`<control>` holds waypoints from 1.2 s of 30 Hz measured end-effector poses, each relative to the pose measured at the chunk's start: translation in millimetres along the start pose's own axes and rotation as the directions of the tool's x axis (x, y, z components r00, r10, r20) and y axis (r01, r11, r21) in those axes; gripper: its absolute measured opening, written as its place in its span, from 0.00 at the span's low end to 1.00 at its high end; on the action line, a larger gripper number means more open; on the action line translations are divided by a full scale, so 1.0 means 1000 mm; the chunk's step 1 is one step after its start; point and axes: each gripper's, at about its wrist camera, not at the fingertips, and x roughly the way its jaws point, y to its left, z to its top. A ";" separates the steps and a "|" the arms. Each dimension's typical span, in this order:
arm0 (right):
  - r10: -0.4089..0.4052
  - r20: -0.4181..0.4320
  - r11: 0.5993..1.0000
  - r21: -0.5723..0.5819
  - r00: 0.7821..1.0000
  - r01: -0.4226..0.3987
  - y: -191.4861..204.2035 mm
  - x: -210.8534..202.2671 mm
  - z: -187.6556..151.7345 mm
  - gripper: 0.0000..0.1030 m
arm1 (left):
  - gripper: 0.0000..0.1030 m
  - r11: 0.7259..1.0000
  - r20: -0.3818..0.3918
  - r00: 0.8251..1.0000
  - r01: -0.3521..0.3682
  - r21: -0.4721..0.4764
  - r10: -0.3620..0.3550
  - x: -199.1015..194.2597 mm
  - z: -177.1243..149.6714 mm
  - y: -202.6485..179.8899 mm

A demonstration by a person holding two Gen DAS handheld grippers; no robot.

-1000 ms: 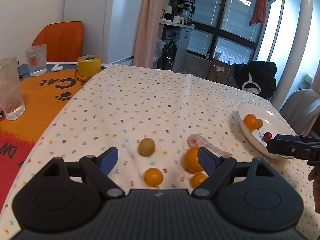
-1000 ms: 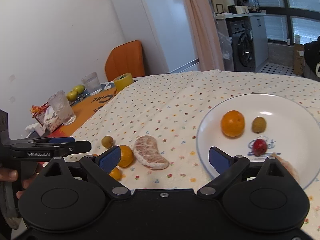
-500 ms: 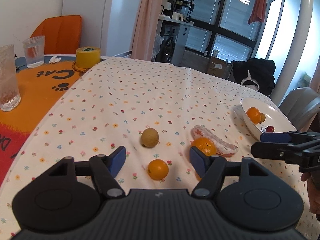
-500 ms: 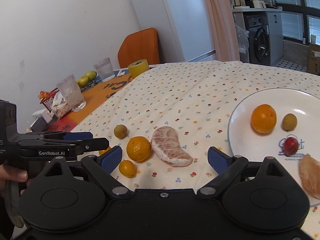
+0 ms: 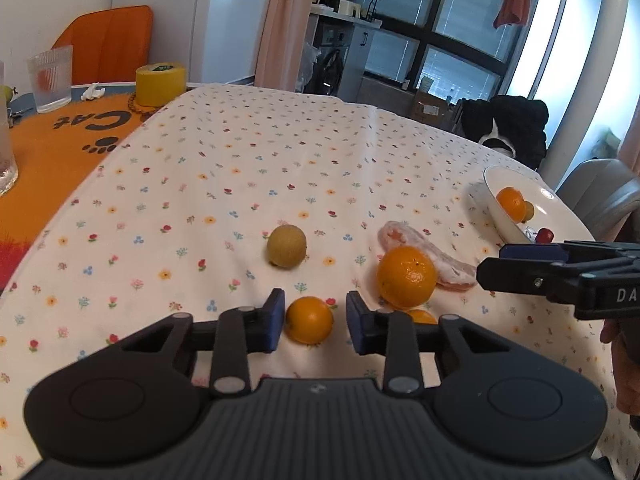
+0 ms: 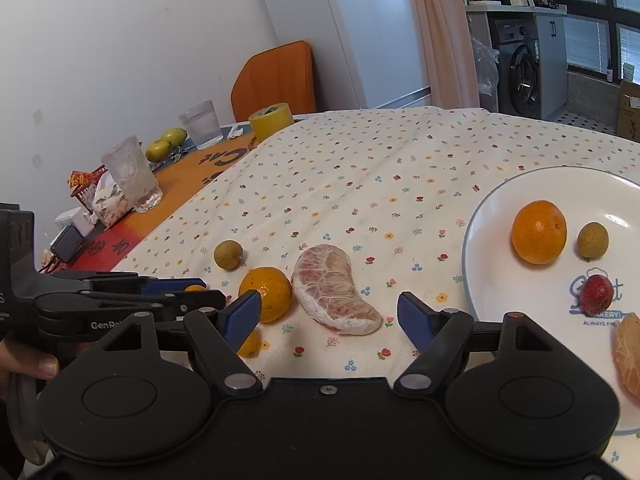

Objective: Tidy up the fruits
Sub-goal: 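Close the left tool around the small orange, then grasp the peeled pink pomelo segment with the right tool while left holds the orange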

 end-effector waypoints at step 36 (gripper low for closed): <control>-0.049 -0.077 0.992 -0.120 0.996 0.040 0.017 0.040 0.006 0.62 | 0.22 0.998 0.082 0.997 0.014 -0.056 -0.009 -0.022 0.001 0.029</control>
